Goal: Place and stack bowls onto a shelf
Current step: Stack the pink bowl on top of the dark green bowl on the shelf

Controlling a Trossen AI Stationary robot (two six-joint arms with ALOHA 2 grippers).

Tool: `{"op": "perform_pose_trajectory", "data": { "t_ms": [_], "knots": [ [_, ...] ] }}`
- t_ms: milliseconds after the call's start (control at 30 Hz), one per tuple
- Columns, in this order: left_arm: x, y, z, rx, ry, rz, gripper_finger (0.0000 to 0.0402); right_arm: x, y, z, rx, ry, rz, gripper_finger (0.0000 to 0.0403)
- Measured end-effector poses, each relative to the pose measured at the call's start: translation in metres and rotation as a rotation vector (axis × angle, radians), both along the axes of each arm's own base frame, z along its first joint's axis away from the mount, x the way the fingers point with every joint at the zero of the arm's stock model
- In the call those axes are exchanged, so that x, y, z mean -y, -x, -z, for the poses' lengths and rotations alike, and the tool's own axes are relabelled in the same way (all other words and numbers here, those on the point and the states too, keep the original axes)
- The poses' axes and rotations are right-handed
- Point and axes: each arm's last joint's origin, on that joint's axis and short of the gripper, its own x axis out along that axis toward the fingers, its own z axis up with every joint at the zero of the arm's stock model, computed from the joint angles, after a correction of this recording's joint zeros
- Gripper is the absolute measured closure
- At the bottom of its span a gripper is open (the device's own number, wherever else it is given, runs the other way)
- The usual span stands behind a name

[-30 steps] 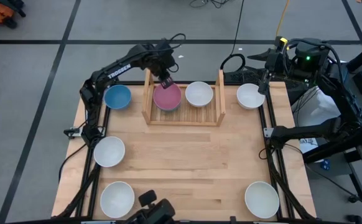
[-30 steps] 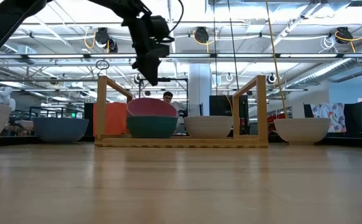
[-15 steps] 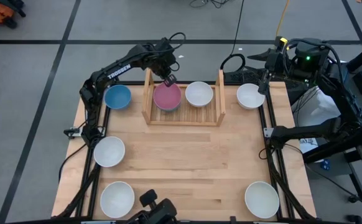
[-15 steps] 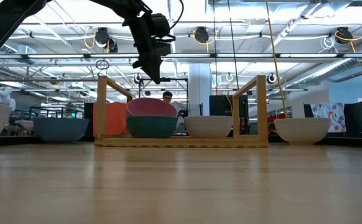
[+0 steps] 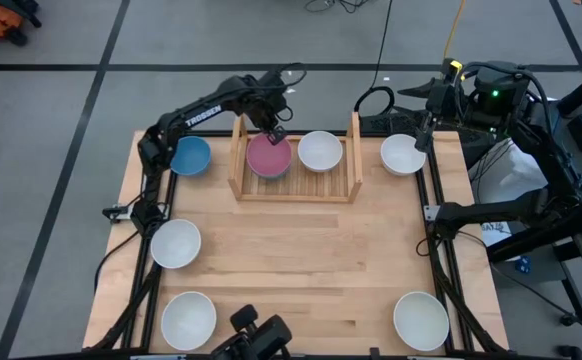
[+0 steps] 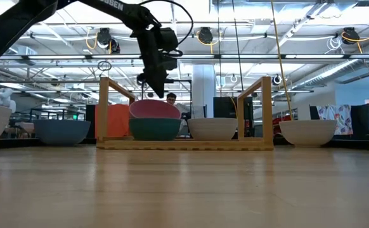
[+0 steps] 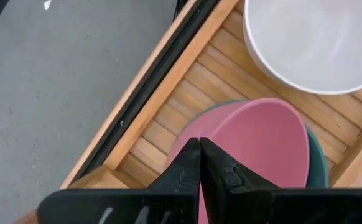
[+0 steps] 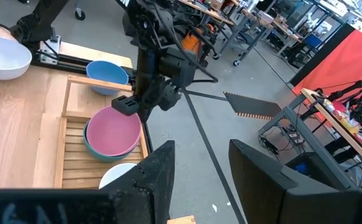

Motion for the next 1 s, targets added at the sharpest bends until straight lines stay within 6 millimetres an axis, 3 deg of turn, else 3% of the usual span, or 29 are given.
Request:
{"op": "perform_pose_trajectory", "data": {
  "t_ms": [533, 1000],
  "knots": [
    [-0.003, -0.004, 0.008, -0.004, 0.007, 0.013, 0.0401, 0.0, 0.0, 0.0, 0.012, -0.022, 0.008, 0.0257],
    [-0.009, -0.015, 0.041, -0.061, 0.063, 0.045, 0.0401, 0.0, 0.0, 0.0, 0.012, -0.022, 0.009, 0.0257]
  ]
}}
